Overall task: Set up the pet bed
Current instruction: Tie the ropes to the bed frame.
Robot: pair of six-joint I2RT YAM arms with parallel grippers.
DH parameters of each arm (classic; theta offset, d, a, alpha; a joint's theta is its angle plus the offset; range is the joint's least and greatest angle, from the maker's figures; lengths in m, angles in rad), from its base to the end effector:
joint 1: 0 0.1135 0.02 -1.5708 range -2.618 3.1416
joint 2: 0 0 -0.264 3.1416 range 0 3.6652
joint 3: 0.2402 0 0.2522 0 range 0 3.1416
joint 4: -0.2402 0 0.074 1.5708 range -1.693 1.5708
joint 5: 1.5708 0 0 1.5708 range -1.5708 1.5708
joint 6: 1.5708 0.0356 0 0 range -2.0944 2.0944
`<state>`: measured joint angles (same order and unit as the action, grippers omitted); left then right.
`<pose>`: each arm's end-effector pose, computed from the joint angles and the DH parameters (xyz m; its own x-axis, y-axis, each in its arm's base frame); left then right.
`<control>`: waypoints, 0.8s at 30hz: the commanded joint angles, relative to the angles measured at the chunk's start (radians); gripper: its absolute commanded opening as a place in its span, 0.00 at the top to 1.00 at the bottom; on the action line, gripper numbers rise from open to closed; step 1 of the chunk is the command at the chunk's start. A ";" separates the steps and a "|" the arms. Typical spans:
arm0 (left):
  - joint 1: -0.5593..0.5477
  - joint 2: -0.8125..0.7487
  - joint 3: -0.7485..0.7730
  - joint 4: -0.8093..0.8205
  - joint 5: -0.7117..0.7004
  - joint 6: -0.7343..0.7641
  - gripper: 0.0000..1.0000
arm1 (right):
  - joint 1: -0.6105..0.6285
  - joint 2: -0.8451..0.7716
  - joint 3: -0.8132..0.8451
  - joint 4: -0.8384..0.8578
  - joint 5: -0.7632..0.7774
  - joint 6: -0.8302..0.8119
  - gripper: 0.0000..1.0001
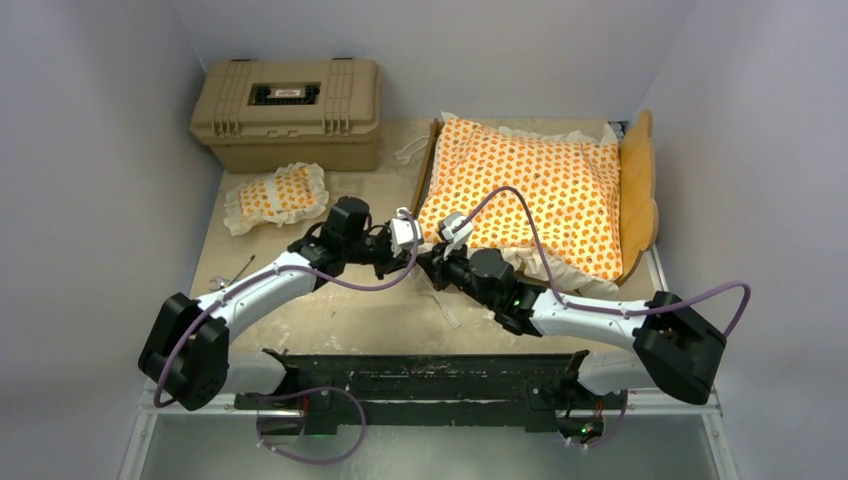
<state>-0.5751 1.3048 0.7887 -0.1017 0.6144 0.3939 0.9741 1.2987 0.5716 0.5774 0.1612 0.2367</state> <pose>0.2215 -0.1680 0.2398 -0.1269 0.4560 -0.8809 0.9611 0.2762 0.0045 0.1620 0.2283 0.2335 -0.2520 0.0409 -0.9669 -0.6874 0.6957 0.2086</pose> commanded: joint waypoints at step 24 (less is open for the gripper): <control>0.007 -0.096 0.144 -0.153 -0.097 -0.112 1.00 | 0.035 0.029 0.147 -0.584 0.122 0.213 0.56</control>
<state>-0.5739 1.2335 0.8810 -0.2535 0.5232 0.3138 0.9794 1.2594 0.7052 0.1070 0.2939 0.3664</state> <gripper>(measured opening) 0.018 0.426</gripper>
